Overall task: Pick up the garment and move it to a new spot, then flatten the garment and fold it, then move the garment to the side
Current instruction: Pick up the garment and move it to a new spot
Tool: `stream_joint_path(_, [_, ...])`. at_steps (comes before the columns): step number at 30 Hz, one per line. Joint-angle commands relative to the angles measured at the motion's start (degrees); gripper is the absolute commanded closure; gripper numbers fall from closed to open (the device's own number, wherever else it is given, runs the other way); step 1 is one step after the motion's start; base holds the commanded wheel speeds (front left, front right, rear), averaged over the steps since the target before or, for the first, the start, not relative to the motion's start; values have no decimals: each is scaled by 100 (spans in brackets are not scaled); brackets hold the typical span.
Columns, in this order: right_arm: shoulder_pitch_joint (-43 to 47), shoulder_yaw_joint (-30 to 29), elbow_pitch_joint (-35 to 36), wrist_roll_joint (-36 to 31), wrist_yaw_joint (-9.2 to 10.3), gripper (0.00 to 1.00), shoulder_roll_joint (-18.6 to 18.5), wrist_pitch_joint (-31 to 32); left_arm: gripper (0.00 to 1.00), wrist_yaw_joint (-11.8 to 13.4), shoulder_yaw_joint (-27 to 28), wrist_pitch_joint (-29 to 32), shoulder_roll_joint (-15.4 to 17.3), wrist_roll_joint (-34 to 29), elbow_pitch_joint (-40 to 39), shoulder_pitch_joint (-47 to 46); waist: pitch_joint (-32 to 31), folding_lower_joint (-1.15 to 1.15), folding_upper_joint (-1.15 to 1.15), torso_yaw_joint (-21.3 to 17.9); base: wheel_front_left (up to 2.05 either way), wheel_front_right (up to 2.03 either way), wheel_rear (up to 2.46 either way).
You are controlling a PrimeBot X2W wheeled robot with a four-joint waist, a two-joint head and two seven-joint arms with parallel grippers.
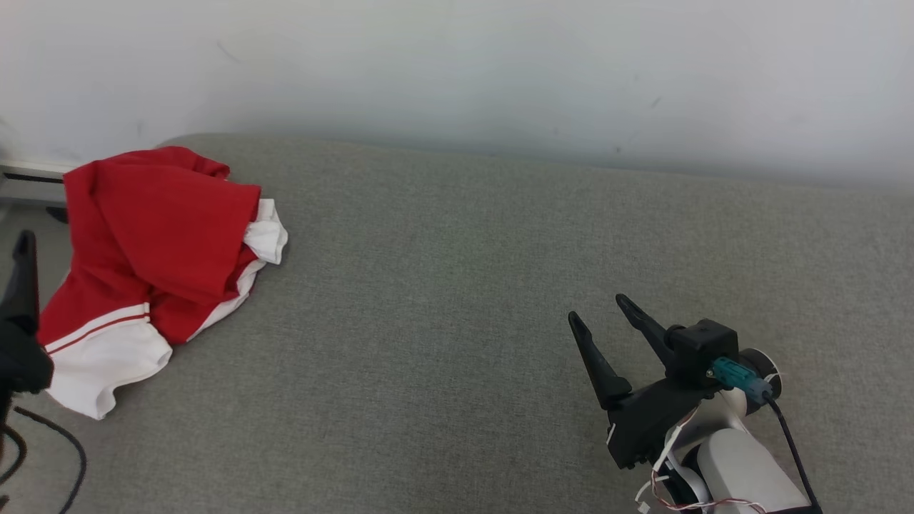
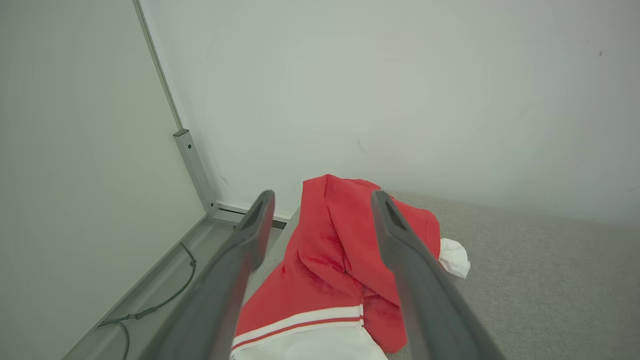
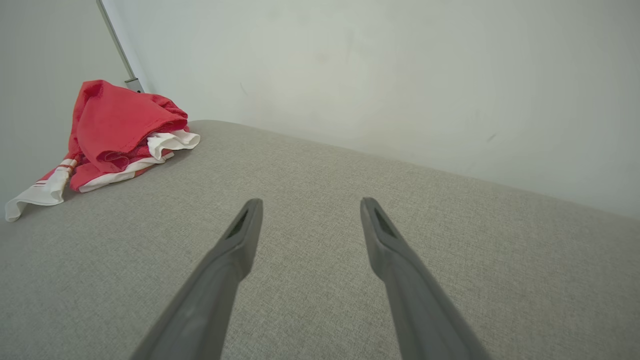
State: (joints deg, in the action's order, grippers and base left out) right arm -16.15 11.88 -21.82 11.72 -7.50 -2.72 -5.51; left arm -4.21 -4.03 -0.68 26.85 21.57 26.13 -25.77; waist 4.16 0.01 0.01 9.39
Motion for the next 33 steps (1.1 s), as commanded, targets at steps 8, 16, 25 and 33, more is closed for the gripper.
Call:
stream_joint_path(8, [-253,-26,132,-118,2,0,-30,19,0,-262,-111,214,300,362,1029,-1051,659,-1,-1,-591,0,0,0])
stream_joint_path(16, [-380,-124,307,-280,2,0,-29,107,0,-322,-348,524,449,899,1759,-1718,989,-1,-1,-799,0,0,0])
stream_joint_path(25, [-499,-85,465,-415,2,0,-29,233,0,-327,-790,1231,687,1605,2438,-2303,1327,-1,-1,-996,0,0,0])
stream_joint_path(33, [-586,-38,552,-449,2,0,-29,291,0,-327,-1051,1781,917,1863,3011,-2661,1490,-1,-1,-1223,0,0,0])
